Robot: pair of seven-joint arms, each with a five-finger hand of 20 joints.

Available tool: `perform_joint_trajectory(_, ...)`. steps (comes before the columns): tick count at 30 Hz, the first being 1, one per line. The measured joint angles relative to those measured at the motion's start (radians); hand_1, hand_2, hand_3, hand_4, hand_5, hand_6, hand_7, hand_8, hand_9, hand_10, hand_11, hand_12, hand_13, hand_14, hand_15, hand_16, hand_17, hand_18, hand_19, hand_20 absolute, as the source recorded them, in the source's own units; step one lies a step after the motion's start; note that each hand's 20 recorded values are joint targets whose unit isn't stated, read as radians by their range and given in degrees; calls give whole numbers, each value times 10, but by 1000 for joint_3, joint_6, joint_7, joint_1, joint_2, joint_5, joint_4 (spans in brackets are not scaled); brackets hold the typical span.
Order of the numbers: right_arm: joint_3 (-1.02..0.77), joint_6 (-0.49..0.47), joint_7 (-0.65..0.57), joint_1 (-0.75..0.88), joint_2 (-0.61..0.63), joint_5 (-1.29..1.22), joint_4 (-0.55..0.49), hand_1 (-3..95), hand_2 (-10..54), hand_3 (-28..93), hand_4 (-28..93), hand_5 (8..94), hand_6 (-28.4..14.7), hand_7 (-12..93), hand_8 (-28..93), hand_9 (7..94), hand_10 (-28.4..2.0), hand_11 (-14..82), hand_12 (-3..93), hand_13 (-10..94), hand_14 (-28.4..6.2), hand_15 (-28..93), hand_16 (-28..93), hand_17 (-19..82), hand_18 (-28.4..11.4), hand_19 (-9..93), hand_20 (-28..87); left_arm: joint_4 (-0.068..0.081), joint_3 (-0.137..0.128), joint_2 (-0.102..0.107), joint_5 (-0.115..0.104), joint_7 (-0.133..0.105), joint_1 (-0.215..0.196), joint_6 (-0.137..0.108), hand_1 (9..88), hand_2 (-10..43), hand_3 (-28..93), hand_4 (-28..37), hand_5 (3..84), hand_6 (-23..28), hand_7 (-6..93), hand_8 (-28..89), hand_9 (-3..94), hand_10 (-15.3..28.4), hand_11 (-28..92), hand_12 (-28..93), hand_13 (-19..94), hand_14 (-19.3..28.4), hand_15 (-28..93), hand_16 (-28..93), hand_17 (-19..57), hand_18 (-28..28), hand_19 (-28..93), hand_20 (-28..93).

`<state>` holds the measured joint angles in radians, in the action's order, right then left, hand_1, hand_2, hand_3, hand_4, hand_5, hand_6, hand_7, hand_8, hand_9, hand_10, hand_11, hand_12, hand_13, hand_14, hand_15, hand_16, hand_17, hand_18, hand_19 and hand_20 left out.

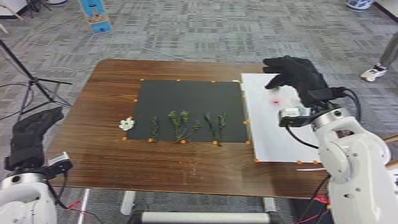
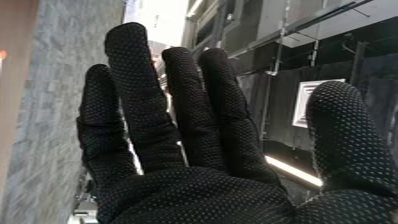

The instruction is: Arrange flowers

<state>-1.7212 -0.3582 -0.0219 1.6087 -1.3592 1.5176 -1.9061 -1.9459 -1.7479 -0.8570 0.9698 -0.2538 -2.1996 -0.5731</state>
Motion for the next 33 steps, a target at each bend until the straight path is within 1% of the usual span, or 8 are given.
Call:
perform_joint_trajectory(8, -4, 15, -14, 20, 0, 22, -1, 198, 130, 598, -159, 541, -38, 163, -91, 585, -153, 78, 149, 564, -175, 416, 288, 196, -234, 567, 531, -2, -3, 0, 0, 2, -2, 1, 343, 199, 714, -266, 519, 27, 189, -97, 502, 125, 203, 103, 381, 111, 117, -34, 133, 57, 53, 187)
perform_joint_trajectory(12, 1, 40, -24, 22, 1, 44, 0, 245, 89, 610, -159, 549, -36, 180, -92, 601, -150, 92, 153, 575, -168, 423, 287, 208, -234, 597, 543, -2, -2, 0, 1, 4, -3, 1, 343, 199, 714, -268, 519, 27, 188, -97, 503, 125, 203, 103, 380, 111, 116, -34, 133, 57, 53, 187)
perform_joint_trajectory(14, 15, 96, -29, 24, 6, 82, 0, 277, 53, 598, -148, 558, -37, 189, -93, 615, -148, 105, 157, 586, -167, 434, 285, 221, -234, 630, 558, -2, 0, 0, 1, 4, -2, 1, 342, 200, 715, -268, 519, 27, 188, -97, 503, 125, 203, 103, 380, 111, 116, -34, 133, 57, 53, 187)
perform_joint_trajectory(16, 43, 192, -39, 28, 20, 148, -1, 288, 13, 609, -146, 576, -34, 200, -93, 641, -148, 122, 162, 606, -163, 451, 287, 238, -233, 665, 573, -3, 0, 0, 1, 4, -2, 1, 341, 200, 715, -268, 519, 27, 189, -96, 503, 125, 204, 103, 380, 110, 116, -34, 132, 57, 54, 187)
perform_joint_trajectory(20, 108, 415, -64, 42, 60, 311, -1, 298, -11, 607, -150, 598, -31, 211, -97, 674, -148, 145, 172, 630, -160, 495, 296, 261, -237, 718, 597, -8, -3, -3, 1, 4, -7, 1, 340, 200, 716, -269, 520, 27, 189, -97, 502, 126, 203, 103, 380, 110, 116, -33, 132, 57, 52, 187)
perform_joint_trajectory(23, 119, 501, -70, 56, 78, 378, -1, 299, -13, 601, -148, 612, -29, 209, -96, 702, -148, 171, 182, 643, -160, 533, 306, 272, -239, 744, 610, -13, -7, -6, 1, 4, -14, 1, 340, 200, 715, -269, 519, 27, 189, -97, 502, 126, 203, 104, 381, 111, 117, -33, 132, 57, 52, 187)
perform_joint_trajectory(28, 103, 479, -74, 80, 117, 472, -6, 303, -30, 590, -138, 639, -21, 221, -91, 747, -149, 241, 225, 664, -161, 628, 344, 304, -253, 800, 637, -15, -9, -6, 1, 4, -17, 1, 340, 200, 715, -269, 519, 27, 189, -97, 503, 126, 203, 104, 381, 112, 116, -33, 132, 57, 53, 187)
perform_joint_trajectory(33, 89, 351, -124, 110, 205, 634, -29, 297, -51, 592, -132, 682, -21, 239, -77, 782, -142, 299, 256, 694, -155, 671, 366, 333, -259, 841, 646, -23, -19, -6, 1, 6, -24, 1, 339, 200, 715, -268, 520, 28, 189, -97, 503, 125, 203, 104, 381, 111, 116, -33, 131, 57, 52, 187)
